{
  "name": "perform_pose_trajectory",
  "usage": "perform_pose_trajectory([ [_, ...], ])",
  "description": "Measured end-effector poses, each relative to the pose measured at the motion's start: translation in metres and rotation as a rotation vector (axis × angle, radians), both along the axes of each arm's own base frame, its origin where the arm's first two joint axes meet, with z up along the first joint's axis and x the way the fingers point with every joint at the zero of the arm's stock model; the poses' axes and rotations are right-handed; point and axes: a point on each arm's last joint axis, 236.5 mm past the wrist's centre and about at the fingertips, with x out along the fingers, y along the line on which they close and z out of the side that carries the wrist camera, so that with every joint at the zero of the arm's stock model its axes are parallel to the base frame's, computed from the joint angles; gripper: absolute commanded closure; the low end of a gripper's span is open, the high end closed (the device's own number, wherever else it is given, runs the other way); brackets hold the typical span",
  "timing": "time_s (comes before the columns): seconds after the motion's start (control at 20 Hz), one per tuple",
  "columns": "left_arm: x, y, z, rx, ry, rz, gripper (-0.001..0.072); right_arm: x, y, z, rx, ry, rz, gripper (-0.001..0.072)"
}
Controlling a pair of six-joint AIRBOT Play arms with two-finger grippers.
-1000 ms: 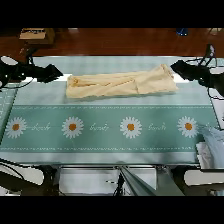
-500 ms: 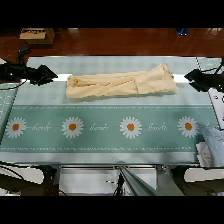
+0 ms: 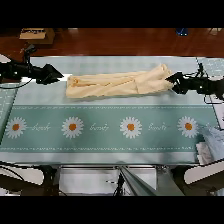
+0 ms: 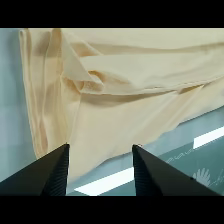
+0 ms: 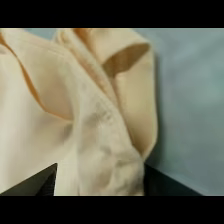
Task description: Fold the shirts.
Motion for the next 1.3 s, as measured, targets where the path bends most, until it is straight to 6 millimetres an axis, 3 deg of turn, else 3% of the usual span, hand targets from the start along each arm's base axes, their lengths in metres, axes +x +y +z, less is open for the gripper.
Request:
perform_pose_trajectory([
  [0.1, 0.002, -0.006, 0.005, -0.028, -0.007, 0.002, 0.0266, -0.001, 0.026, -0.008, -0.001, 0.01, 0.052, 0.0611],
  [0.15, 0.003, -0.008, 0.007, -0.041, -0.011, 0.004, 0.033, 0.0, 0.034, -0.009, -0.009, 0.006, 0.07, 0.0685],
  [0.2, 0.004, -0.011, 0.009, -0.053, -0.014, 0.005, 0.036, 0.003, 0.041, -0.007, -0.023, -0.009, 0.09, 0.0685],
  [0.25, 0.004, -0.013, 0.011, -0.064, -0.016, 0.006, 0.0446, 0.004, 0.047, -0.003, -0.034, -0.025, 0.113, 0.0686],
  [0.3, 0.005, -0.014, 0.013, -0.074, -0.018, 0.008, 0.0614, 0.006, 0.052, 0.006, -0.043, -0.047, 0.135, 0.0686],
  [0.35, 0.005, -0.017, 0.015, -0.089, -0.02, 0.009, 0.0685, 0.01, 0.055, 0.019, -0.048, -0.076, 0.148, 0.0687],
  [0.45, 0.008, -0.026, 0.024, -0.135, -0.029, 0.012, 0.0686, 0.012, 0.059, 0.054, -0.069, -0.143, 0.179, 0.0686],
  [0.6, 0.01, -0.062, 0.046, -0.252, -0.046, -0.011, 0.0685, 0.002, 0.062, 0.113, -0.131, -0.23, 0.236, 0.0687],
  [0.85, -0.005, -0.157, 0.072, -0.378, -0.06, -0.141, 0.0686, -0.042, 0.063, 0.19, -0.25, -0.291, 0.315, 0.0686],
  [1.1, -0.046, -0.266, 0.066, -0.397, -0.038, -0.302, 0.0687, -0.092, 0.07, 0.241, -0.299, -0.306, 0.361, 0.0687],
  [1.3, -0.1, -0.342, 0.052, -0.401, 0.013, -0.444, 0.0687, -0.131, 0.075, 0.27, -0.33, -0.31, 0.385, 0.0687],
])
